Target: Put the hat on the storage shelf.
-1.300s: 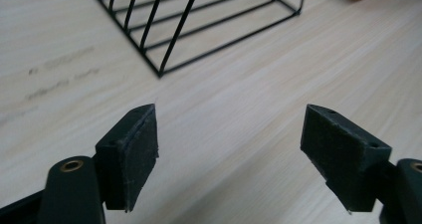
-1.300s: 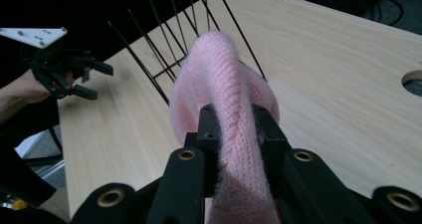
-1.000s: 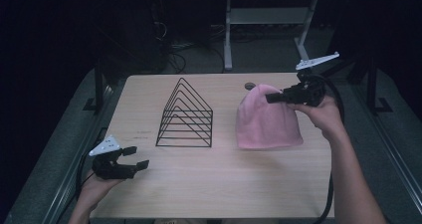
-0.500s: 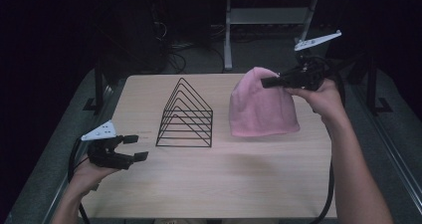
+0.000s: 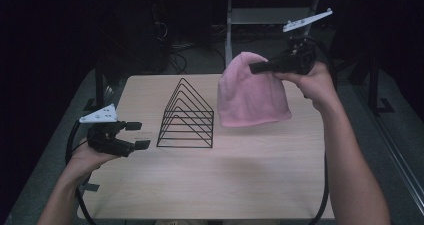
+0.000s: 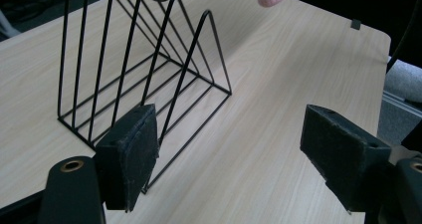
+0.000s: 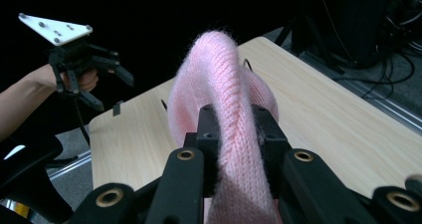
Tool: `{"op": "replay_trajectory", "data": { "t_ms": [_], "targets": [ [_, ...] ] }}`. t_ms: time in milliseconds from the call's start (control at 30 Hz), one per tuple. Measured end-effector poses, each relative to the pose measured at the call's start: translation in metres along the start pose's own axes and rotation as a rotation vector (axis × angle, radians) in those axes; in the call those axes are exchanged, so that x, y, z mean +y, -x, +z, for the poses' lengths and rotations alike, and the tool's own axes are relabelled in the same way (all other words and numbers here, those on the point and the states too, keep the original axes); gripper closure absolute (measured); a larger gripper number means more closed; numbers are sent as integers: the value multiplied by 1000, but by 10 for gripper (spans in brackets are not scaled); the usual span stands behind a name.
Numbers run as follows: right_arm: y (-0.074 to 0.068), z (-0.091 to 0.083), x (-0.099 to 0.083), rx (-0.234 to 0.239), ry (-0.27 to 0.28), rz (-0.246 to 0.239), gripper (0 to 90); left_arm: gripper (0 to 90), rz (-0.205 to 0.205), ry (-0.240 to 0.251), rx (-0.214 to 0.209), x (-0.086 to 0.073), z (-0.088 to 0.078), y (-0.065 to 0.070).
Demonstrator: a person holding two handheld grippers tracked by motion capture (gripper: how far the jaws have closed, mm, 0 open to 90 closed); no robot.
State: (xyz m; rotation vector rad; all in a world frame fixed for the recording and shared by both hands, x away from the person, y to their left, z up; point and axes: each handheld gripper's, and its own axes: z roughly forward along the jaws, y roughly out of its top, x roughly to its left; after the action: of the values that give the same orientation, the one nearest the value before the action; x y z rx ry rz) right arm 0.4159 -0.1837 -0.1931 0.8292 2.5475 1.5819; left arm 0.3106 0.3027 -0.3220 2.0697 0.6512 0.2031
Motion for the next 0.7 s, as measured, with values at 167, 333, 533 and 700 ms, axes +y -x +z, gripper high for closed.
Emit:
{"op": "replay_trajectory", "data": {
  "t_ms": [167,333,533,700],
  "targets": [
    [-8,4,16,16,16,-29,773,227,8,13,-29,16,1,-2],
    [-12,9,28,29,23,-44,773,227,17,2,-34,24,1,-4],
    [-19,21,42,43,12,-67,773,227,25,5,-49,40,-1,-6],
    [-28,34,56,64,9,-91,773,227,45,12,-62,52,-2,-8]
  ]
}}
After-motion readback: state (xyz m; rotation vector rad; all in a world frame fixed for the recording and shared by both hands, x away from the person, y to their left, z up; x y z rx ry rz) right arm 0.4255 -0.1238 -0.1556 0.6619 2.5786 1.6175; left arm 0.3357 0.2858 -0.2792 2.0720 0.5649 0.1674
